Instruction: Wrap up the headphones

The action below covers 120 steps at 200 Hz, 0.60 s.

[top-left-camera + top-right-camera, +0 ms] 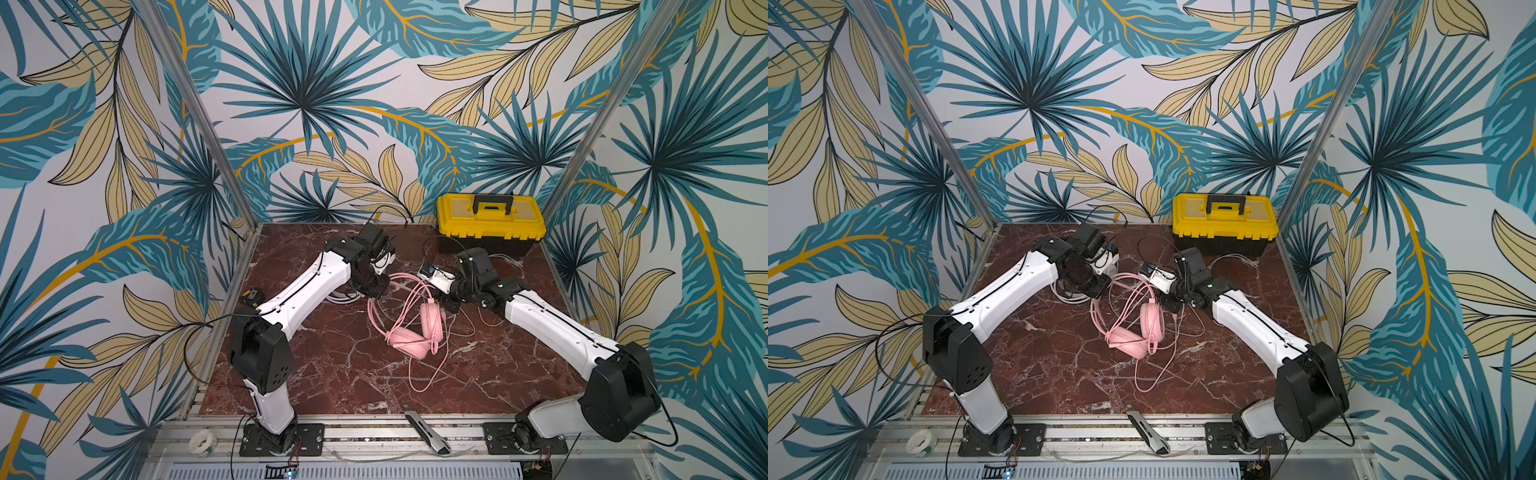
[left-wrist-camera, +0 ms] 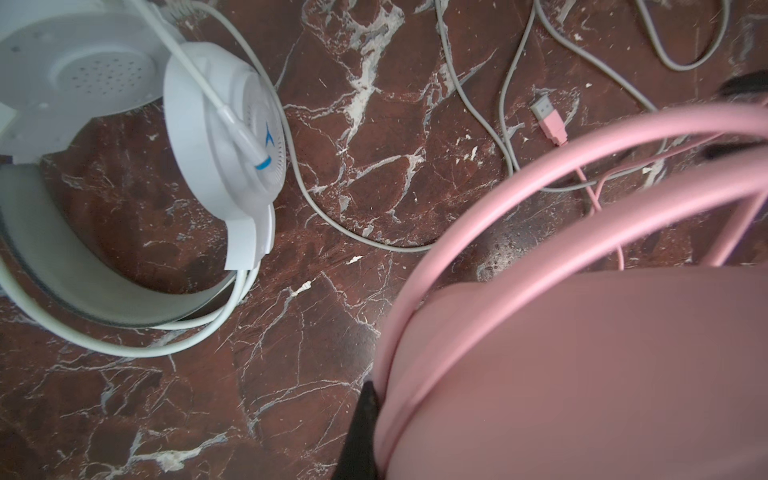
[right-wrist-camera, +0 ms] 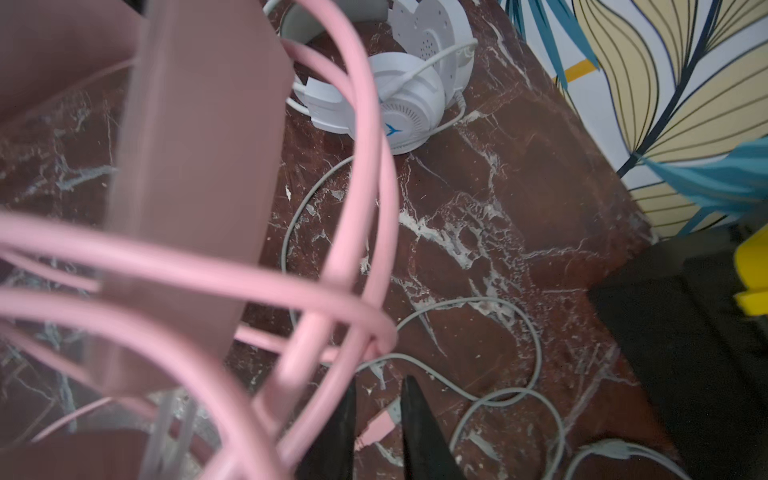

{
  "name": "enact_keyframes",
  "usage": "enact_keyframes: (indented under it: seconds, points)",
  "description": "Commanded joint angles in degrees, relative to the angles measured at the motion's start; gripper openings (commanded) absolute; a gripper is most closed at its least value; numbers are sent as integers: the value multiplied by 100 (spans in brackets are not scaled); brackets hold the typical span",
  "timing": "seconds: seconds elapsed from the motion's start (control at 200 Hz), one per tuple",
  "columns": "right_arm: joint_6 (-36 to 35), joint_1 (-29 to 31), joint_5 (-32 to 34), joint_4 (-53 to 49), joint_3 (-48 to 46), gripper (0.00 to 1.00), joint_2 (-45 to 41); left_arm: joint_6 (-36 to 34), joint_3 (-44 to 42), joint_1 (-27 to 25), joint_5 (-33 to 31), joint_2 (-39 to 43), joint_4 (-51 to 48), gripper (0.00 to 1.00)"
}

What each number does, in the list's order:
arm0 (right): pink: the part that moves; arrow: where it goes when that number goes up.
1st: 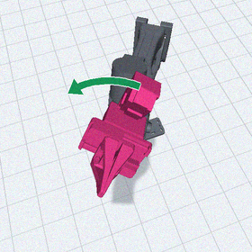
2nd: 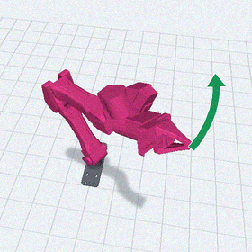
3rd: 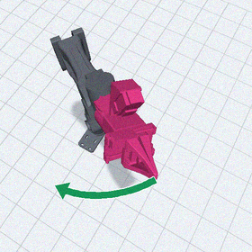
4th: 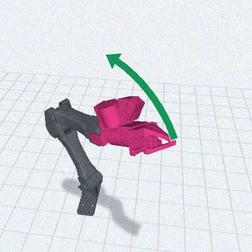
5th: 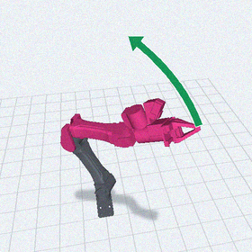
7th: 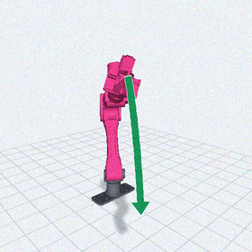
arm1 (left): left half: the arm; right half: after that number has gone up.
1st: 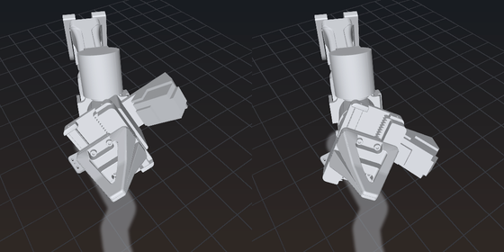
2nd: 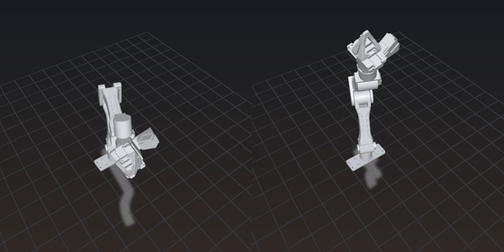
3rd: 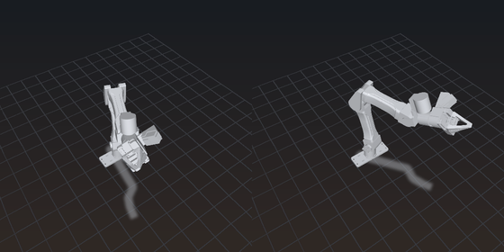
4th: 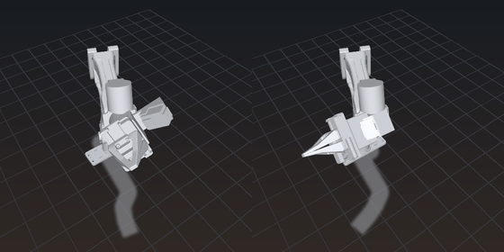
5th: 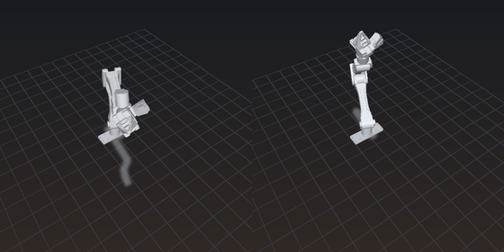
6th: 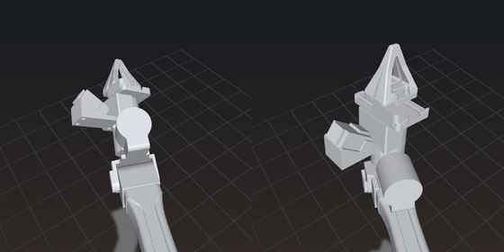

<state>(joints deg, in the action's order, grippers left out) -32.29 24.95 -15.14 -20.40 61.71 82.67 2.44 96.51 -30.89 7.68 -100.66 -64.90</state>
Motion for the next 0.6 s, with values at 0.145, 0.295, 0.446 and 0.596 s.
enact_keyframes:
  seconds: [0.145, 0.295, 0.446, 0.596]
  points:
    - [1896, -187, -536, 1330, -555, 34, 92, 240, -134, 197, 802, 519, 165, 0]
    - [2567, -286, -842, 1746, -751, 34, 360, 383, -376, 304, 1220, 721, 424, 0]
    - [3021, -331, -1152, 1937, -792, 35, 643, 589, -611, 480, 1713, 940, 786, 0]
    - [3569, -403, -1620, 2384, -906, 34, 916, 740, -718, 577, 1880, 1052, 1010, 0]
